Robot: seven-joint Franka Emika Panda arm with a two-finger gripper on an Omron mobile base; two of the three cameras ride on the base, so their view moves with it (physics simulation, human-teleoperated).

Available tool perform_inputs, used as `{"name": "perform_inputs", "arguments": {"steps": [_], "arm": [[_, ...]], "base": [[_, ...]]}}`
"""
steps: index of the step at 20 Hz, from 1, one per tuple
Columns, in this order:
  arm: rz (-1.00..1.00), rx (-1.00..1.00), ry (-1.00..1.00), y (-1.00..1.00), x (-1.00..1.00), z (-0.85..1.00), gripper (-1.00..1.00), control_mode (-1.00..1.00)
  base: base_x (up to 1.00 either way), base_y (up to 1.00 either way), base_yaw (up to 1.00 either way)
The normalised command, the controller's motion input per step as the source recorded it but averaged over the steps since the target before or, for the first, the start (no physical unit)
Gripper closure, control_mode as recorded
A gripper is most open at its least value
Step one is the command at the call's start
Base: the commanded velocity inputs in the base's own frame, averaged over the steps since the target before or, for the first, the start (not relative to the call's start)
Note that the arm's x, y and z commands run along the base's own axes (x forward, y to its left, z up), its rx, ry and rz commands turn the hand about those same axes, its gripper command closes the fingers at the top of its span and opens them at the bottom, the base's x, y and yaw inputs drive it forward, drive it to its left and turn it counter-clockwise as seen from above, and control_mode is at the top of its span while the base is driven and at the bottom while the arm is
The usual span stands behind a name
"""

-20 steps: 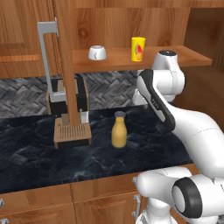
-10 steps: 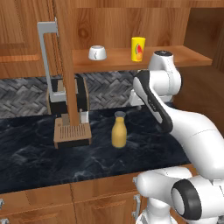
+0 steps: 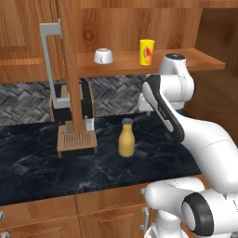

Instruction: There is a tray on the dining counter. Grab the cup, mug, and pitcher and place them on the tray. The pitcher may be placed next to the tray if it cannot fit the tray.

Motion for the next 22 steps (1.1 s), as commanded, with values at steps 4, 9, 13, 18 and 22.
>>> {"name": "perform_inputs", "arguments": {"steps": [4,9,13,18,22], "arm": [[-0.18,0.09,-0.05,0.00,-0.21,0.14,-1.00,-1.00],[-0.18,0.11,-0.05,-0.03,-0.08,0.26,-1.00,-1.00],[-0.16,0.13,-0.08,-0.07,-0.12,0.34,-1.00,-1.00],[-0.13,0.12,-0.10,-0.05,-0.16,0.36,-1.00,-1.00],[-0.11,0.12,-0.10,-0.09,-0.20,0.34,-1.00,-1.00]], "base": [[0.00,0.00,0.00],[0.00,0.00,0.00],[0.00,0.00,0.00],[0.00,0.00,0.00],[0.00,0.00,0.00]]}}
